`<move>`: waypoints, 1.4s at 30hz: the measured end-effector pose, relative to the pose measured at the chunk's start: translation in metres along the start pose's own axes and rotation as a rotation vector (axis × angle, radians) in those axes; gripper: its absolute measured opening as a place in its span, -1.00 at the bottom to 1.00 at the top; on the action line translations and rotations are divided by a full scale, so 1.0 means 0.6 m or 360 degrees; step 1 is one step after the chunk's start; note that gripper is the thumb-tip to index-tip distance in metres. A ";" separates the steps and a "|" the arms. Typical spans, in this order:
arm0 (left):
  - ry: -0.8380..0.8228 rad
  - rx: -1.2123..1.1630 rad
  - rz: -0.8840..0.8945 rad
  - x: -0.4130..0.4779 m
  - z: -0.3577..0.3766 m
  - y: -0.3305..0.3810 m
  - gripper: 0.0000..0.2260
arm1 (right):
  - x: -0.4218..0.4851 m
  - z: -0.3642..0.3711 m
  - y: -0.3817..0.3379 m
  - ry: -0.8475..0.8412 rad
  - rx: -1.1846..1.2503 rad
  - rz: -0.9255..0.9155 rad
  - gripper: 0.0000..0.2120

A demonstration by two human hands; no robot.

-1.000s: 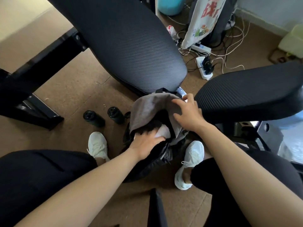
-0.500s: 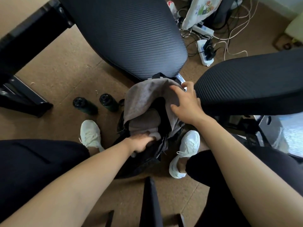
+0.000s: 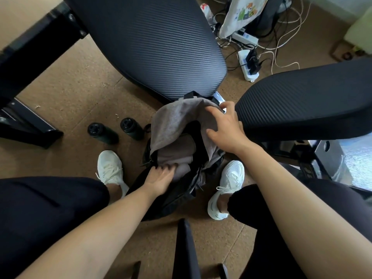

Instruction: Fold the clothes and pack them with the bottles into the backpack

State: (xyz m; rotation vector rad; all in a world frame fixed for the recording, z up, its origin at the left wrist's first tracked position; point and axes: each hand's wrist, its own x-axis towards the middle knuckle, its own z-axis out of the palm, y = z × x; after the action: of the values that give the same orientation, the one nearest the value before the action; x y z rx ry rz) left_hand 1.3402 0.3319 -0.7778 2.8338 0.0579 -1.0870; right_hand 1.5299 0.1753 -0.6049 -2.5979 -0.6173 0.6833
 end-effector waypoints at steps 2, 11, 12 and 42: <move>0.0048 -0.0133 0.0059 0.009 -0.007 0.002 -0.45 | -0.001 0.000 0.000 0.0002 0.0003 -0.0003 -0.37; 0.0119 -0.0175 0.0143 0.053 -0.022 0.019 -0.31 | -0.001 0.002 -0.002 0.0004 0.0010 -0.0006 -0.39; 0.0090 -0.0167 0.0125 0.058 -0.019 0.019 -0.30 | -0.001 0.003 -0.002 0.0006 0.0009 -0.0008 -0.39; 0.0722 -0.1162 -0.0743 0.003 -0.103 -0.272 -0.62 | 0.014 0.134 -0.140 -0.0087 -0.0620 -0.0707 -0.47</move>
State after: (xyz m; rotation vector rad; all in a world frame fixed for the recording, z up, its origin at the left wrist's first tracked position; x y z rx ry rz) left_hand 1.3706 0.5009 -0.7468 2.3433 0.9685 -0.3144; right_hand 1.4671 0.2688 -0.6340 -2.6349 -1.4124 0.5276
